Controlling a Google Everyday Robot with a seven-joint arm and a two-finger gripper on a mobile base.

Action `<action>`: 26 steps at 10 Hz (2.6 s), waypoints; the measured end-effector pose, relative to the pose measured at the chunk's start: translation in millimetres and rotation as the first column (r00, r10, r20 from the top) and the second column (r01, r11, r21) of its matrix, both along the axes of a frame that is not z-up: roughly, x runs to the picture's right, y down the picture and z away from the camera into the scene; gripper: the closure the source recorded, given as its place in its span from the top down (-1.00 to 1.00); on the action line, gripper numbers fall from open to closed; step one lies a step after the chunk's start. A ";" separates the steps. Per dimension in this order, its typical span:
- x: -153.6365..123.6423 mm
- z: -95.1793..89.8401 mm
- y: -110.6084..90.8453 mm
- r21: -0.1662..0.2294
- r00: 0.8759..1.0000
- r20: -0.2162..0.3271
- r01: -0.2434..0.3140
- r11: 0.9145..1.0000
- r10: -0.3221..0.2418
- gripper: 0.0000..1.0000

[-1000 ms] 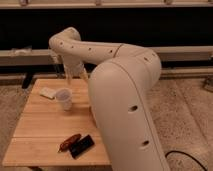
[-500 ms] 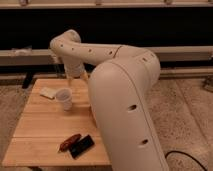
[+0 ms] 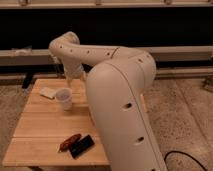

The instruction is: Place the ceramic cup in the ceramic bowl

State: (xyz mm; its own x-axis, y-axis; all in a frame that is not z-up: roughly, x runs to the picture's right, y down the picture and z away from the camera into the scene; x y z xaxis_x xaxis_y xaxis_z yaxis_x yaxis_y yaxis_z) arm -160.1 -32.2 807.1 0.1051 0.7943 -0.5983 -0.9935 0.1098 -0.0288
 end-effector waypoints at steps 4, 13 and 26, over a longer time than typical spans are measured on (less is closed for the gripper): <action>-0.3 14.7 4.5 -0.003 1.000 -0.004 0.000 1.000 0.000 0.30; -7.2 26.3 14.6 -0.005 1.000 -0.006 -0.002 1.000 0.002 0.30; -13.4 37.1 23.0 0.005 1.000 -0.006 -0.002 1.000 0.002 0.30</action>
State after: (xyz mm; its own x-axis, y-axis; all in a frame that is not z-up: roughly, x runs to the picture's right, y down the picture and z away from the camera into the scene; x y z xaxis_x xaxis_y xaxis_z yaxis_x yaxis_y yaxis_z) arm -173.4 -9.2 844.2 0.0996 0.7975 -0.5951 -0.9939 0.1077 -0.0221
